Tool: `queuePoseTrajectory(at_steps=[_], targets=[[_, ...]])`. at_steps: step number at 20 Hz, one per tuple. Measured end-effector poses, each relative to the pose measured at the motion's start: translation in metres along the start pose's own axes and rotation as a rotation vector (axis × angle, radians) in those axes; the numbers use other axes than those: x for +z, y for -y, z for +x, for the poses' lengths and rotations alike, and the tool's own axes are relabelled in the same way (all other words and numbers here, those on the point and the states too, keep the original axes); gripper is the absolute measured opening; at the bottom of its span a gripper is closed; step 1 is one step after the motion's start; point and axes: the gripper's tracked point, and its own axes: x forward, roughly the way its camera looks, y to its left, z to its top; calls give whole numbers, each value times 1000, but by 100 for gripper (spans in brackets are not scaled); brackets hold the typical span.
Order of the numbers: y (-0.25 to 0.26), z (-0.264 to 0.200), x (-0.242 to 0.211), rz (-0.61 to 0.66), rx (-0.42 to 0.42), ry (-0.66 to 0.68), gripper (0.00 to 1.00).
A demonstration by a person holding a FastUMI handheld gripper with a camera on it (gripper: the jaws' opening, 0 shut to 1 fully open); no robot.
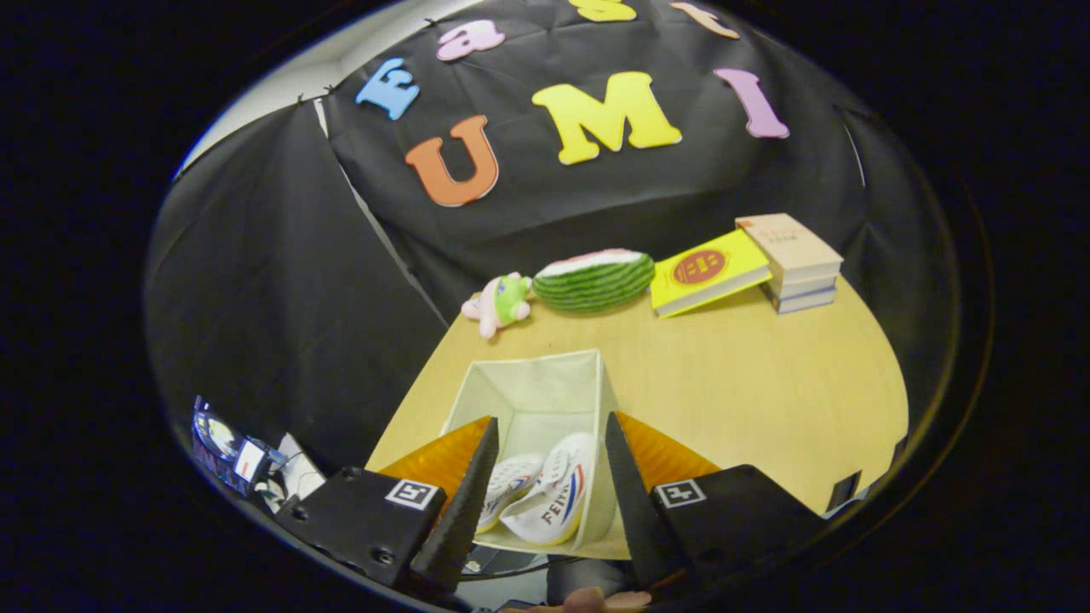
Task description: Open the storage box then place both shoes into the box .Put the left shoe in first, then the right shoe, with the right side of both shoes facing outward in a uniform manner.
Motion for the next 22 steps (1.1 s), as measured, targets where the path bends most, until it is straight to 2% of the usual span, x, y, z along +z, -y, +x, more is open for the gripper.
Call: queuePoseTrajectory(at_steps=[1, 2, 5, 7, 10, 19, 22], targets=[[5, -11, 10, -2, -4, 42, 83], [13, -19, 22, -4, -19, 96, 83], [55, -46, 57, -89, -130, 289, 89], [74, -85, 77, -151, -201, 431, 94], [84, -122, 79, -199, -257, 569, 100], [90, -182, 43, -197, -296, 704, 100], [84, -184, 35, -193, -281, 703, 100]])
